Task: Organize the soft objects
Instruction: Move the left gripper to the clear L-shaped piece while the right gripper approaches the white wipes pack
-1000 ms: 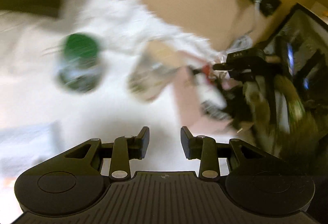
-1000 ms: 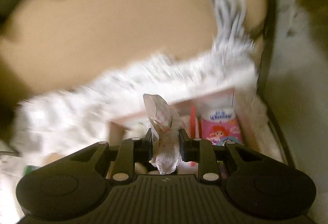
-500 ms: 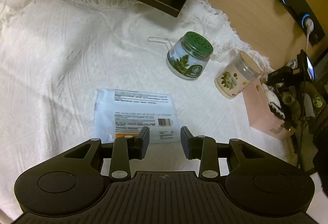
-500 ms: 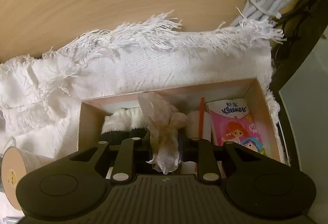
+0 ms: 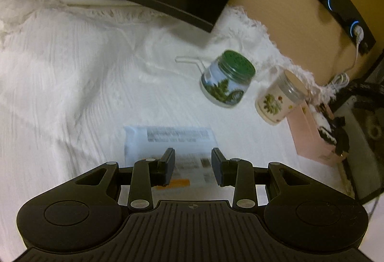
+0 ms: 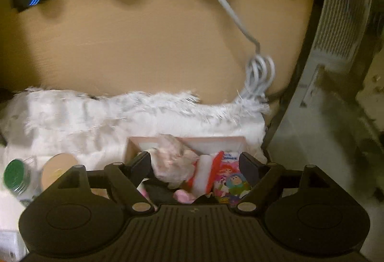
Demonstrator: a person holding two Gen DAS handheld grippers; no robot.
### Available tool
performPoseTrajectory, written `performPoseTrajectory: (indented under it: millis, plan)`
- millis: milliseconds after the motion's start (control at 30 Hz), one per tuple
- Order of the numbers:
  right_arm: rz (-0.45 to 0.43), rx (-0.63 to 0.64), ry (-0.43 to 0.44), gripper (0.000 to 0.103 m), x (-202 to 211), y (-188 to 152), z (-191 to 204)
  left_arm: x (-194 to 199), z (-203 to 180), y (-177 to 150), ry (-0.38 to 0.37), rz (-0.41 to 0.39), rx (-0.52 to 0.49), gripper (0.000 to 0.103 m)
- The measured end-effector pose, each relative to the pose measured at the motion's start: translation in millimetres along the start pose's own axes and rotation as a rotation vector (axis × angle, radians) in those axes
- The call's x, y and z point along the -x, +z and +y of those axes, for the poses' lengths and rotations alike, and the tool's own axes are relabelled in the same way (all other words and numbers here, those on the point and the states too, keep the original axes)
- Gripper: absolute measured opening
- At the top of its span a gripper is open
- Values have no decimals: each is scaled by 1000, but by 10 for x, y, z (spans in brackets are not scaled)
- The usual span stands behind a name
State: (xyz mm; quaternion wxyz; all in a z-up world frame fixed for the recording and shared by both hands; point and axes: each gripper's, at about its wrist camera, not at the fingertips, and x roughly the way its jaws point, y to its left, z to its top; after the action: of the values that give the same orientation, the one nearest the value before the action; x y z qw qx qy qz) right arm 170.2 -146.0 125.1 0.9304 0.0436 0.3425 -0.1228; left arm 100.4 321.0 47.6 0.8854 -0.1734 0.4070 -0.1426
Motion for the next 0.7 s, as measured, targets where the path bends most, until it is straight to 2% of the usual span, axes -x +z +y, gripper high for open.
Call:
performPoseTrajectory:
  millis: [167,233,400,500,600,700]
  plan:
    - [-67,26,42,83,301,-153,326,-70,156,178,13,-5,-28,37]
    - [-55,31,70,83,355,-226,499,-86,248,271,13,-11,-41,37]
    - [78,119,204,84,300,-530,1086,-171,481,502,7,-33,-66,37]
    - [156,169,209,84,195,-799,1440,-296,586,607,-7,-23,-76,37]
    - [241,143,243,84,79,-999,1645,-437,621,706,-22,-11,-105,37]
    - [264,126,233,84,83,-1122,1746,-539,583,826,-44,-12,-155,37]
